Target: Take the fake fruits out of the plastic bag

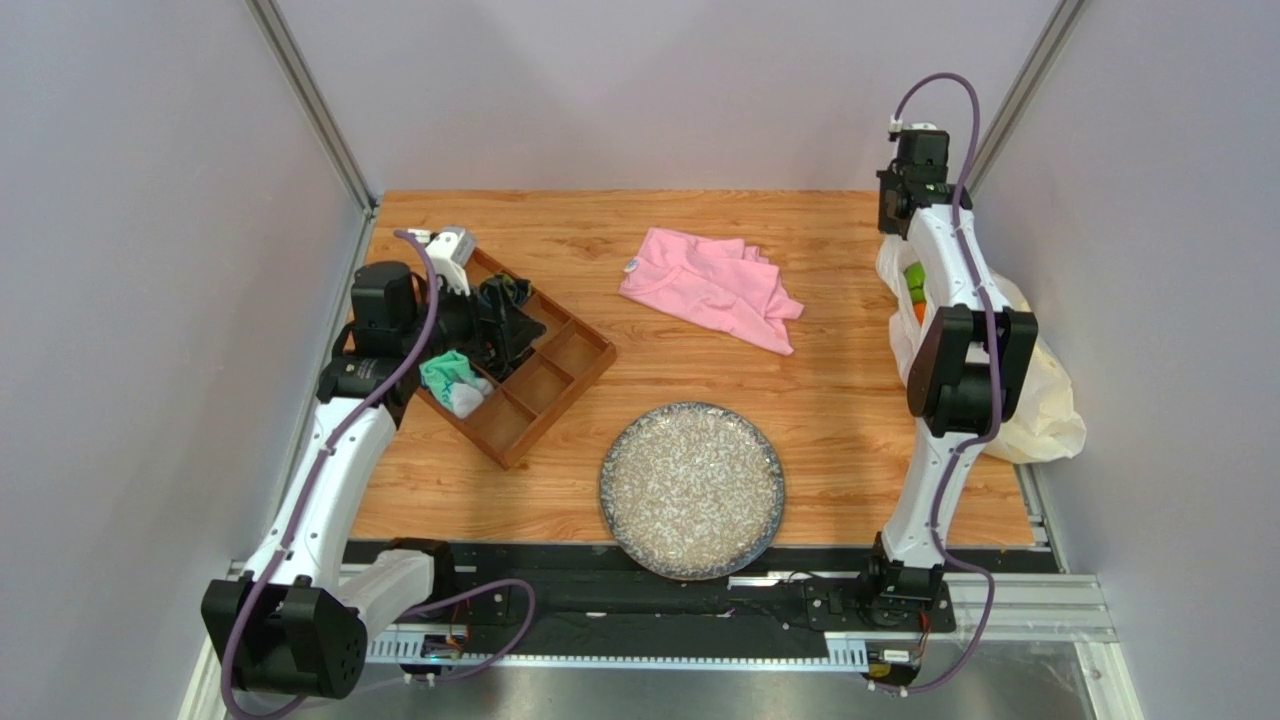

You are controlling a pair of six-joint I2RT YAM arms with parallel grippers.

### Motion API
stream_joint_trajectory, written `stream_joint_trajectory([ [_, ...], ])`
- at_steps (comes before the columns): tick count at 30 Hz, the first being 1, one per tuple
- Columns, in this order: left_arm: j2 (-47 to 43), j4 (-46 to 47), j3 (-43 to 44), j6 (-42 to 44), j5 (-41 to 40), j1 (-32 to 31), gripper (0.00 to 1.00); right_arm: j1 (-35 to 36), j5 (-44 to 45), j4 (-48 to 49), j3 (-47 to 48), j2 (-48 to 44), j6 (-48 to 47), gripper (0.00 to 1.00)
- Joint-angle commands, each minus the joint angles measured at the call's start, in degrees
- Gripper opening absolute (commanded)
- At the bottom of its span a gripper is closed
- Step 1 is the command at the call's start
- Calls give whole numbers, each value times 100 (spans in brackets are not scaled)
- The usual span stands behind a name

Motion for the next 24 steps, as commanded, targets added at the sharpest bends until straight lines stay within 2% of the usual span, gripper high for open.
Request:
stream_joint_trajectory([
  [1, 96, 120, 25, -133, 179, -21, 91, 211, -1355, -90, 322, -394, -240, 0],
  [2, 140, 190, 42, -159, 205, -21, 91, 299, -1871, -143, 139, -673, -249, 0],
  [5, 210, 340, 69, -230, 258, -21, 91, 605, -2602, -328, -309, -1306, -83, 0],
  [10, 202, 559, 34, -353, 285, -30, 91, 1344, -3089, -627, -1075, -2441, 190, 0],
  [13, 176, 595, -19, -414, 311, -47, 91, 1872, -3071, -724, -1602, -3144, 375, 0],
  [16, 114, 578, -45, -414, 320, -91, 91, 2180, -1749, -619, -2093, -3576, 541, 3],
  [17, 97, 560, -54, -397, 320, -109, 90, 2094, -726, -523, -2174, -3594, 586, 40],
  [18, 88, 551, -63, -371, 329, -117, 90, 1988, -412, -348, -2227, -3472, 551, 53],
  [19, 44, 542, -71, -371, 329, -135, 91, 1665, -121, -302, -2158, -3358, 568, 62],
  [20, 35, 534, -98, -362, 329, -135, 91, 1479, -92, -276, -2044, -3183, 603, 75],
  [24, -62, 464, -133, -318, 294, -135, 90, 854, -92, -311, -1367, -2295, 683, 86],
])
